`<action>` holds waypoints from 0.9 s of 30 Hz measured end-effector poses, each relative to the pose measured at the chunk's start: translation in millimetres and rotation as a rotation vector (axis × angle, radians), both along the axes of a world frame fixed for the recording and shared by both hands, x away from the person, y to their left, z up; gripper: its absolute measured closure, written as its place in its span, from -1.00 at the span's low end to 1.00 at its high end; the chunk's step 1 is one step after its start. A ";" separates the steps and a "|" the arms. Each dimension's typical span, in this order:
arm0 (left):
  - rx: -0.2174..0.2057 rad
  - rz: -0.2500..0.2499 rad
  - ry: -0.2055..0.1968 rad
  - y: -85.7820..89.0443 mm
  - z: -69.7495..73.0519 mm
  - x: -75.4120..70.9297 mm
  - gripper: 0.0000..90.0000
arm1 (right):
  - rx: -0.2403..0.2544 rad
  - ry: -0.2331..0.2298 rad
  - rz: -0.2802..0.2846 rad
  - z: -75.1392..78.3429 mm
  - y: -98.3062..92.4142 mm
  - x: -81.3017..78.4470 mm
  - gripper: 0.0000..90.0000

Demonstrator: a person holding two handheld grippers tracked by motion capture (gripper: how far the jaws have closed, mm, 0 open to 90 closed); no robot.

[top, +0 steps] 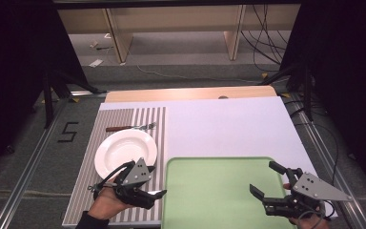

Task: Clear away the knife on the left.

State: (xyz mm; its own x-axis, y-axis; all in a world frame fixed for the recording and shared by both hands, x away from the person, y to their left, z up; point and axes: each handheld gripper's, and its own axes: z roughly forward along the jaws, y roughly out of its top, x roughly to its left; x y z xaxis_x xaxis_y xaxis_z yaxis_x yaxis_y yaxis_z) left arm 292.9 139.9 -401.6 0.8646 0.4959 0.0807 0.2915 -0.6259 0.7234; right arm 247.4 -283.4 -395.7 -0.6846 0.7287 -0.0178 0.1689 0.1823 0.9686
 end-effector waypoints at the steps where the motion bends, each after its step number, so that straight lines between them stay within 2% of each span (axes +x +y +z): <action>1: 0.023 -0.004 0.007 0.0 -0.7 0.2 -0.53 | -0.002 0.000 -0.001 0.2 -0.1 -0.2 -0.78; 6: 0.108 -0.027 0.054 -1.4 -4.6 0.2 -0.51 | -0.003 0.002 0.003 0.3 -0.3 -0.4 -0.78; 10: 0.152 -0.027 0.088 0.5 -7.2 1.2 -0.51 | -0.002 0.001 0.004 0.3 -0.1 -0.3 -0.78; 12: 0.188 -0.015 0.114 5.6 -9.6 2.1 -0.52 | 0.000 -0.002 0.002 0.5 -0.2 -0.4 -0.78; 13: 0.188 -0.015 0.114 5.6 -9.6 2.1 -0.51 | 0.000 -0.002 0.002 0.5 -0.2 -0.4 -0.78; 15: 0.206 -0.002 0.140 10.5 -14.8 2.6 -0.50 | -0.002 0.001 0.003 0.0 0.1 -0.1 -0.78; 18: 0.285 -0.001 0.169 10.3 -23.5 2.0 -0.49 | -0.003 0.001 0.004 0.4 0.5 -0.4 -0.78; 22: 0.391 0.006 0.170 12.7 -26.8 2.1 -0.47 | -0.003 0.001 0.003 0.4 0.3 -0.4 -0.78; 24: 0.398 0.014 0.177 14.7 -26.2 2.7 -0.44 | -0.002 -0.002 0.004 -0.2 0.2 0.4 -0.78; 26: 0.407 0.040 0.209 22.0 -25.8 4.4 -0.41 | -0.002 0.000 0.004 -0.3 0.0 0.1 -0.78; 27: 0.426 0.046 0.215 24.2 -27.3 5.2 -0.40 | -0.002 0.000 0.003 0.0 -0.1 0.0 -0.78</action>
